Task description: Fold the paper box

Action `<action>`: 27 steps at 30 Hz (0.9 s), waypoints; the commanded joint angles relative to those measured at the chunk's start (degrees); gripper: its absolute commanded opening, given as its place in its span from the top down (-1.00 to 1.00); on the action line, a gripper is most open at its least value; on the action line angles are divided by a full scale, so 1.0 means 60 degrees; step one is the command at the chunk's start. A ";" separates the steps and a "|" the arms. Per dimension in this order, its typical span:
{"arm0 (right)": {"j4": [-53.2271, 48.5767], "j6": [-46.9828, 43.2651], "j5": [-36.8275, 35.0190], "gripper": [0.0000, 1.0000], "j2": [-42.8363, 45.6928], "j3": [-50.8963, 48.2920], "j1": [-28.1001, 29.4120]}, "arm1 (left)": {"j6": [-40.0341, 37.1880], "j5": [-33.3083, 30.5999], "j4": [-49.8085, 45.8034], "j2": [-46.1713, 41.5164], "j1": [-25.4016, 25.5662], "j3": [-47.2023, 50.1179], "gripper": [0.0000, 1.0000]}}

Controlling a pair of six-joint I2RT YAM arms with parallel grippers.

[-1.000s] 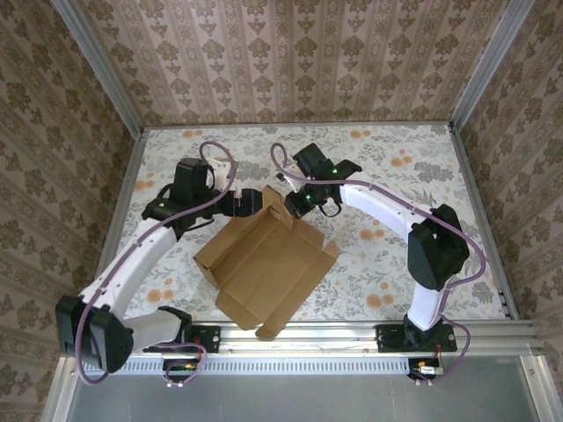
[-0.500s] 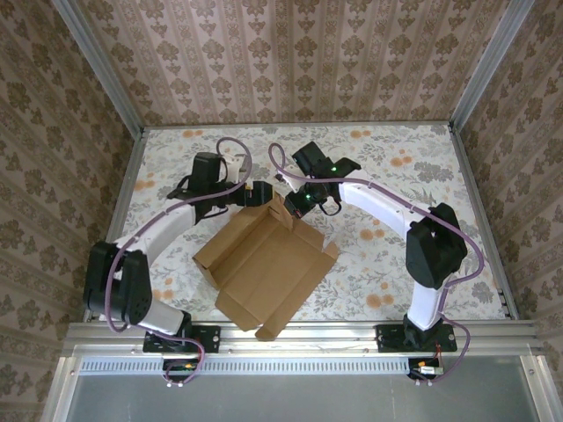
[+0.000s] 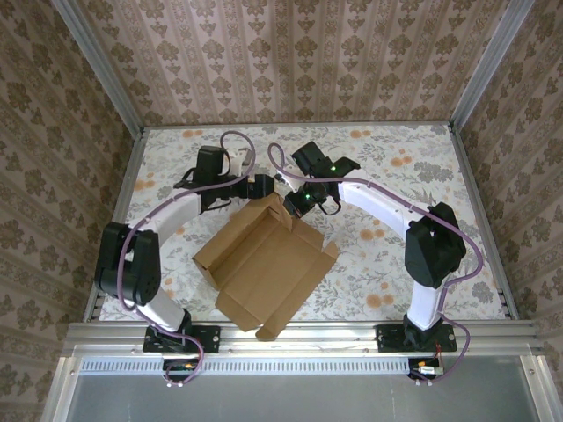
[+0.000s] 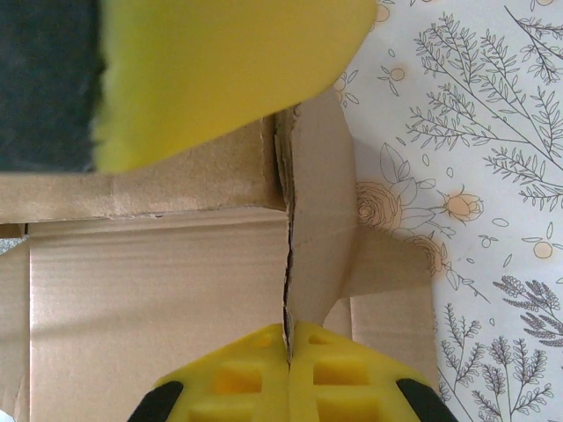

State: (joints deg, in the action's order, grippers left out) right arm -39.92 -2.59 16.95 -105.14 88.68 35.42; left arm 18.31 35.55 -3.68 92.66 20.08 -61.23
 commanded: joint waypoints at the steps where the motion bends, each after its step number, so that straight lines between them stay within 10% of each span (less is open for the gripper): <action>1: -0.0654 0.0196 -0.0158 0.95 -0.0354 0.0025 0.0052 | -0.0273 0.0466 0.0103 0.0322 -0.0064 -0.0252 -0.89; 27: 0.1872 0.1846 0.0327 -0.07 0.3472 -0.2751 -0.0559 | -0.0012 0.0286 0.0183 0.0450 -0.0039 -0.0084 -0.83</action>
State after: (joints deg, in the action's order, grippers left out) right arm -34.00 3.90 18.35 -88.79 76.01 34.02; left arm 18.24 37.12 -2.46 95.85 19.84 -62.02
